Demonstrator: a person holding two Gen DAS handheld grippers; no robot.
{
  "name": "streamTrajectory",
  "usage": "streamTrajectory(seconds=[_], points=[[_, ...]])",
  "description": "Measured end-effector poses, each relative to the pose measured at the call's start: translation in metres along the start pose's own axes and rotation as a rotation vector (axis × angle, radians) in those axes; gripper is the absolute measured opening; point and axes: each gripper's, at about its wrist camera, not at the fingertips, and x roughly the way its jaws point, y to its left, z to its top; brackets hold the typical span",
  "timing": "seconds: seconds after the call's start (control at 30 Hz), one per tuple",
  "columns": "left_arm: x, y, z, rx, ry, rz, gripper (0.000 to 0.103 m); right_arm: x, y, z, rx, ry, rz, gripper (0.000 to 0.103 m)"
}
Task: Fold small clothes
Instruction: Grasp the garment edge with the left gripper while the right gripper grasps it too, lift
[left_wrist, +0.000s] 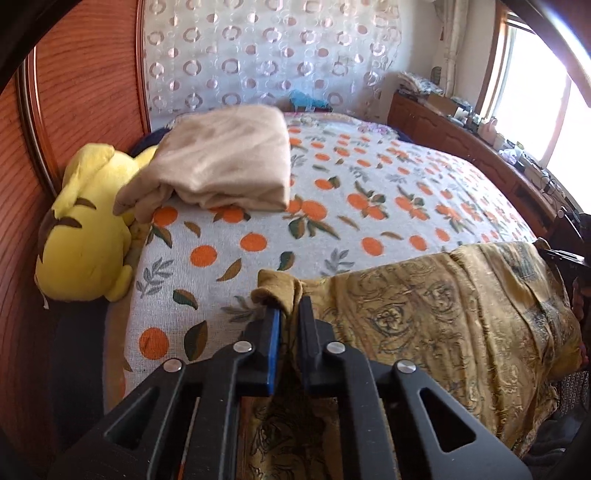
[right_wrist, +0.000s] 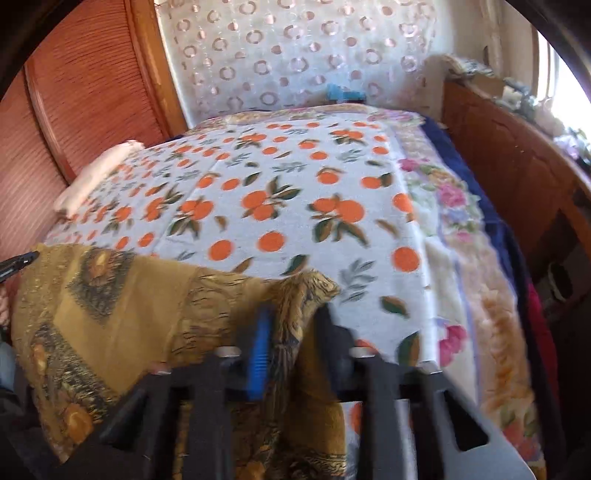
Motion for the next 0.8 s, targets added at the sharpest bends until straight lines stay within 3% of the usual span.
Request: streamTrajectory(seconds=[0.2,0.47,0.67,0.8], points=[[-0.055,-0.024,0.001,0.040,-0.117,-0.044,0.008,-0.034,0.011,-0.008,-0.018,-0.082,0.039,0.007],[-0.146,-0.048,0.012,0.095,-0.286,-0.057,0.008,-0.142,0.032,0.000,-0.059,-0.319,0.061,0.007],[-0.228,-0.063,0.022,0.130,-0.463,-0.077,0.008,-0.222,0.055,0.003,-0.139,-0.470,0.060,0.007],[-0.261,-0.067,0.038,0.149,-0.553,-0.060,0.008,-0.270,0.057,0.005,-0.155,-0.563,0.051,0.007]])
